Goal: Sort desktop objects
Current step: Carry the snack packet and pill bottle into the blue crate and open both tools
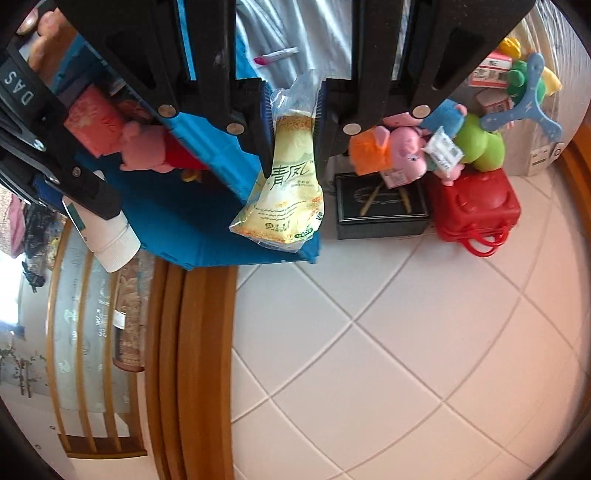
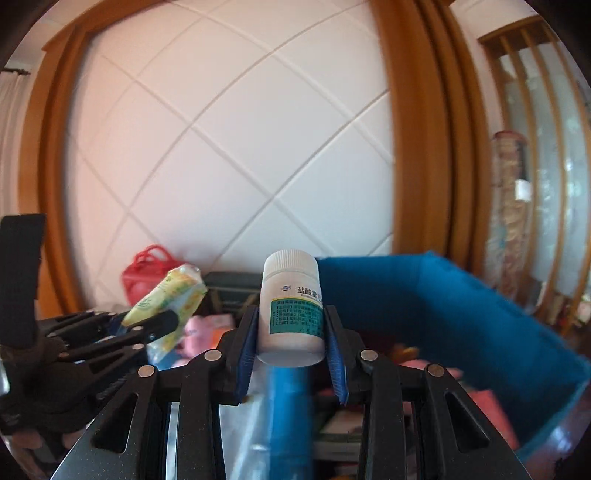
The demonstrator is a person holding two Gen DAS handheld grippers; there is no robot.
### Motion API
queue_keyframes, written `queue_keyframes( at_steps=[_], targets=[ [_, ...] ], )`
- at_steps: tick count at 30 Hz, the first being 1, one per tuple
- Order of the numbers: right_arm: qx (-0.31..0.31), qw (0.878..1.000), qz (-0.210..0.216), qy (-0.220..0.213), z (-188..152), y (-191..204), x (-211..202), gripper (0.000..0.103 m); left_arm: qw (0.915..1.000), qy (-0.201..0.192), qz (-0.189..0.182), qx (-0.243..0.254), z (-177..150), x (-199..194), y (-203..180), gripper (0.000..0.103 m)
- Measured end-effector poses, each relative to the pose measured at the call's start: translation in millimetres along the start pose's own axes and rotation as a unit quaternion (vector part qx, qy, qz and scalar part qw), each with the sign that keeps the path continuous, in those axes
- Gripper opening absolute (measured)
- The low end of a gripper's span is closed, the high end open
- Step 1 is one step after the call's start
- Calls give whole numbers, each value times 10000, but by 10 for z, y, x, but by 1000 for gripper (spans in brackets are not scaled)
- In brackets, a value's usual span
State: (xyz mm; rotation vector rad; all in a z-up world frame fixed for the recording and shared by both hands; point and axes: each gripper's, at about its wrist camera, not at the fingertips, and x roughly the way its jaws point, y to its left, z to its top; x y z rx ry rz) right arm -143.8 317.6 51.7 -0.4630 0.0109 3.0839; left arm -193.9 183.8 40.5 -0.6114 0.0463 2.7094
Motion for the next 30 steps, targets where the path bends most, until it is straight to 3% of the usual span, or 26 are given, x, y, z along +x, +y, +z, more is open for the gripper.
queue_keyframes(
  at_steps=[3,6,10,14,23,30],
  targets=[
    [-36,9992,-404,34,29,-416,-28,34,9995,133,-224,176,96,90,-430,18],
    [-10,9970,-688,341,-37,-816,86,34,9973,422,-488,361,152,216,-843,18],
    [110,9928,-763,921,-238,-1274,286,34,9912,854,-732,698,134,356,-1343,18],
    [136,9902,-789,1146,-430,-1532,268,34,9865,1064,-801,957,31,422,-1653,18],
    [94,9882,-909,1231,-626,-1766,281,34,9841,1287,-630,1052,-81,572,-1779,18],
    [-3,9855,-1039,1341,-734,-1785,406,34,9807,1517,-706,1009,-164,644,-1784,18]
  ],
)
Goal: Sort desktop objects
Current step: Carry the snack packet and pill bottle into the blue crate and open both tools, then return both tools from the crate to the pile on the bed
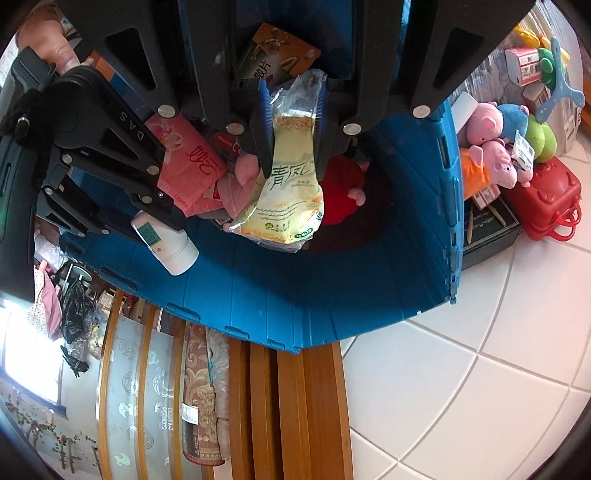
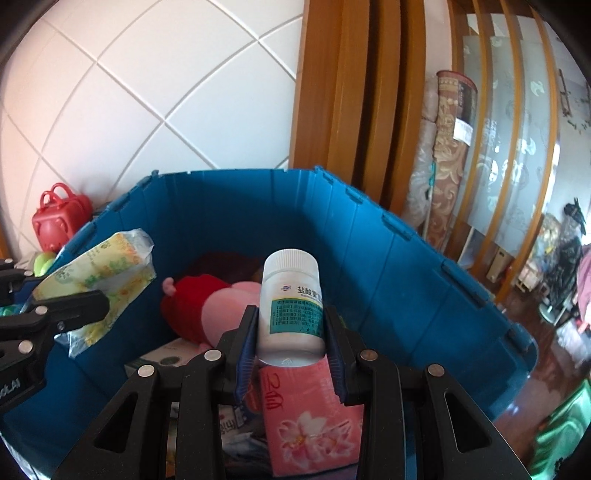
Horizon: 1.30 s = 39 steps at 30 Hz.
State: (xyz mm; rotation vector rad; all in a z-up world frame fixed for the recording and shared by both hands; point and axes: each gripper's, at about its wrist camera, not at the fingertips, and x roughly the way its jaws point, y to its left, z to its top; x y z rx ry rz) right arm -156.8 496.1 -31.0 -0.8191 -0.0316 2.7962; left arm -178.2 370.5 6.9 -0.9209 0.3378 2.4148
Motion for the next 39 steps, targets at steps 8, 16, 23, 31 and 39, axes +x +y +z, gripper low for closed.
queue_keyframes(
  at_steps=[8,16,23,31,39],
  targets=[
    [61,9999,-43,85,-54,-15,97,34,9998,80,168,-9,-22,34,-11,31],
    [153,9999,-26,25,-40,-60,59,40,9998,-54,208,-48,-23,1,8,58],
    [307,9981,-316,-434,12,-127,-100,99,9997,-77,169,-136,-11,3,30,58],
    [275,9955,-592,-685,26,-113,-138,103,9976,-447,107,-509,-49,-208,167,58],
    [455,9974,-403,-391,6,-105,-186,103,9834,-1554,410,-841,-229,-909,668,96]
  ],
)
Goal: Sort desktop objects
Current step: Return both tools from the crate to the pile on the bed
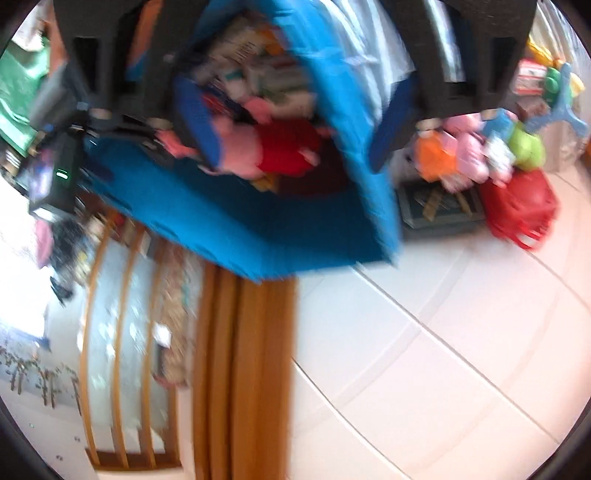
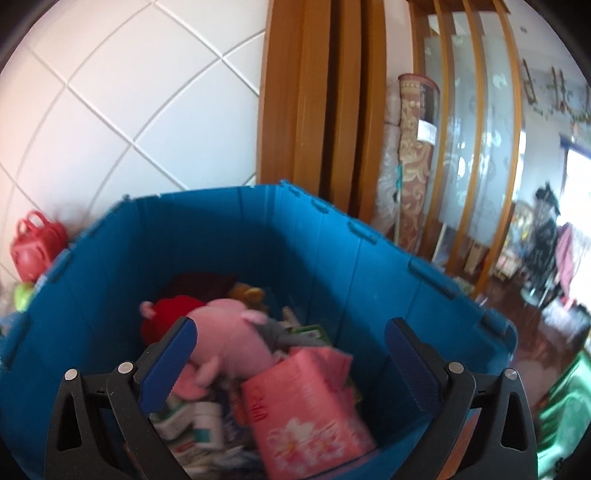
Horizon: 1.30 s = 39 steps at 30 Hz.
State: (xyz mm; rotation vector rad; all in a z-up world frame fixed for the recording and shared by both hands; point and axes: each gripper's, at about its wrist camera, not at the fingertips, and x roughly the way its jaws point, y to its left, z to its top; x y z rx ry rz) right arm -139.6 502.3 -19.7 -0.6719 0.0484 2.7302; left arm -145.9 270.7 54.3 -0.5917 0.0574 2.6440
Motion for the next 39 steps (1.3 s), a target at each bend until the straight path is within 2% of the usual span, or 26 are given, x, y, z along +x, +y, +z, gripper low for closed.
queue_keyframes(
  at_steps=[1,2,6,9,14,16,18,20,22,25,27,32,35,39],
  targets=[
    [66,9999,89,-99,15,33,-118,103,9997,-165,168,-74,-19,-65,112,103],
    [89,9997,118,-181,36,61,-209,103,9991,-255,294,-169,-39,-107,242,103],
    [130,9965,464,-682,227,301,-700,103,9980,-32,489,-406,-132,-144,798,103],
    [16,9917,875,-943,388,631,-1049,103,9951,73,878,-452,-227,-192,1214,103],
    [-560,9822,1603,-805,560,1557,-1315,103,9901,473,1168,-618,-389,-264,1976,103],
    [-729,9730,2041,-795,575,1945,-1364,103,9868,608,1323,-703,-476,-294,2333,103],
    [-789,9691,2231,-693,594,2248,-1328,103,9808,824,1568,-811,-566,-283,2703,103],
    [-813,9631,2513,-512,621,2599,-1219,103,9716,1062,1857,-1012,-681,-258,3115,103],
    [-783,9577,2756,-266,644,2934,-1050,103,9650,1274,1947,-1210,-771,-242,3457,103],
    [-807,9529,2923,71,659,3378,-715,103,9567,1537,2059,-1365,-857,-186,3889,103],
    [-862,9531,2883,323,647,3606,-456,103,9525,1692,2132,-1370,-861,-75,4115,103],
    [-1057,9546,2560,1097,537,4111,422,103,9485,1979,2031,-1413,-837,350,4509,103],
    [-1077,9578,2318,1313,493,4270,921,103,9471,2060,2004,-1425,-810,700,4656,103],
    [-990,9615,2058,1527,449,4338,1583,103,9526,2010,1810,-1395,-757,1243,4652,103]
  ],
)
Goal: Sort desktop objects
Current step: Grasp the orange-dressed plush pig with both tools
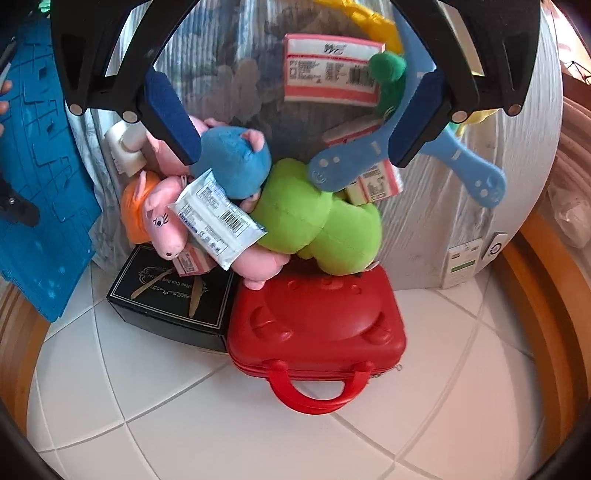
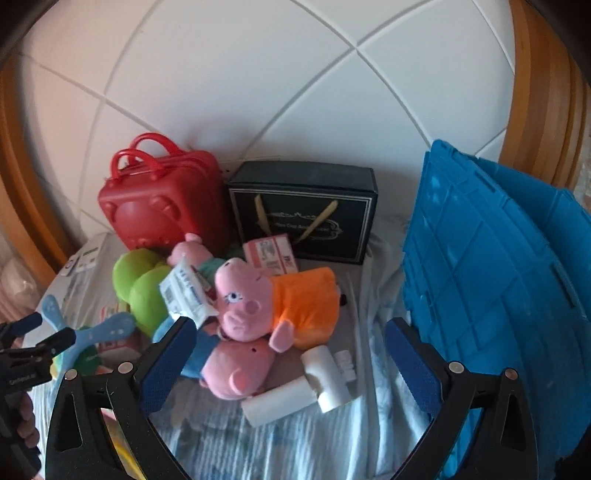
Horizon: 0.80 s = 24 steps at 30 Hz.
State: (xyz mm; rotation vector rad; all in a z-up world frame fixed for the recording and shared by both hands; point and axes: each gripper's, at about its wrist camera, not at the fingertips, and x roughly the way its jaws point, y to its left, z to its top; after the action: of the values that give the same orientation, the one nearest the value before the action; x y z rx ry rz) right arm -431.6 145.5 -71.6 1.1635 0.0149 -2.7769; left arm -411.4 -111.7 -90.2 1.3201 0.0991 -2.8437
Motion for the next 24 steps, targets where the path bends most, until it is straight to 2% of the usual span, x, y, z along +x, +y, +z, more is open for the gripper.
queue_keyframes(
  at_steps=[5,9,11,15,17,20,22,24],
  targets=[
    [103,9995,239,175,-80,-262,673,103,9978,-71,-415,516,109,546,-648,103],
    [454,9957,626,504,-258,-517,1062,103,9900,-15,-725,1212,110,983,-1260,103],
    [560,9929,807,678,-330,-633,1246,103,9851,28,-709,1567,88,1186,-1509,103],
    [626,9901,936,838,-399,-737,1479,103,9810,-7,-255,1921,54,1527,-1731,102],
    [699,9872,1133,881,-414,-764,1635,103,9793,-68,-129,2019,72,1632,-1760,103],
    [904,9830,1338,870,-419,-830,1858,103,9788,-5,-335,2023,144,1705,-1740,103],
    [1117,9771,1557,925,-425,-870,2023,103,9779,222,-572,1999,185,1794,-1736,103],
    [1233,9715,1751,1021,-440,-873,2188,103,9766,260,-570,2056,185,1873,-1756,103]
  ],
)
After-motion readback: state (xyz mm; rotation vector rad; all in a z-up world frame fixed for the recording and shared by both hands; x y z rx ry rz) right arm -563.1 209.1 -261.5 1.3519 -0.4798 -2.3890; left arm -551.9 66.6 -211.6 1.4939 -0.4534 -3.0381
